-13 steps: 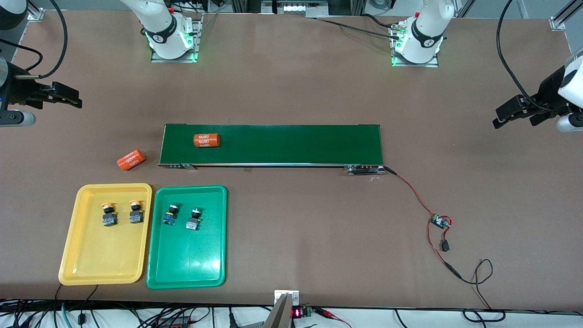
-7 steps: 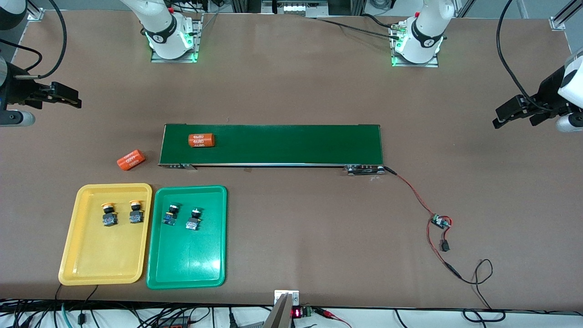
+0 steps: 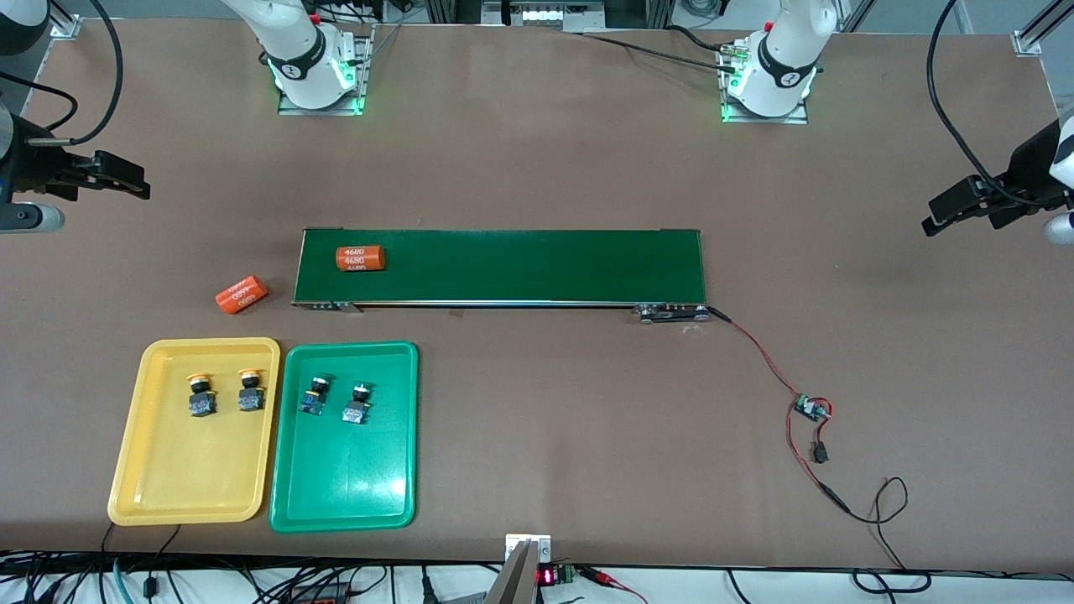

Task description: Sort buttons by color to trays

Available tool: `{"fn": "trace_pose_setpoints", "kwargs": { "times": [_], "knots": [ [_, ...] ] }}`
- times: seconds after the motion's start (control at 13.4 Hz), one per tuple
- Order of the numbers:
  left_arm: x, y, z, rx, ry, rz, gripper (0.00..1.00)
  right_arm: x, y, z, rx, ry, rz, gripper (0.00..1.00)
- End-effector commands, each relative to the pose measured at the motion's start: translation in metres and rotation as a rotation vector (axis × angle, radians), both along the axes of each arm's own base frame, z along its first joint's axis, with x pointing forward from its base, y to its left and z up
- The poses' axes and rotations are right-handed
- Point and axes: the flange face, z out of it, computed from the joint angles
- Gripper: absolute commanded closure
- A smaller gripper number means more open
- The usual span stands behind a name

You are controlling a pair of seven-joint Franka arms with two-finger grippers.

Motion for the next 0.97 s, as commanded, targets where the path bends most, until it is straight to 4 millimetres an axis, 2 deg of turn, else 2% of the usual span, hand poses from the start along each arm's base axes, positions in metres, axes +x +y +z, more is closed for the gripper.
{"fn": "trace_pose_setpoints", "kwargs": {
  "times": [0.0,0.52,0.75,0.9],
  "knots": [
    [-0.0065,-0.0017,0.0028,0.006,0.016,-0.023,0.0,0.0019,-0.0015,0.0026,0.002,-0.008,-0.009,0.0],
    [-0.0098,-0.0053,0.0041,0.007,0.031,-0.034,0.0,0.0019,-0.0015,0.0026,0.002,-0.008,-0.009,0.0],
    [-0.0092,-0.0035,0.0046,0.01,0.021,-0.114,0.0,0.0018,-0.0013,0.0019,0.004,-0.006,-0.009,0.0],
    [-0.0089,-0.0045,0.0037,0.008,0.024,-0.108,0.0,0.0022,-0.0015,0.0021,0.002,-0.009,-0.009,0.0]
  ]
}}
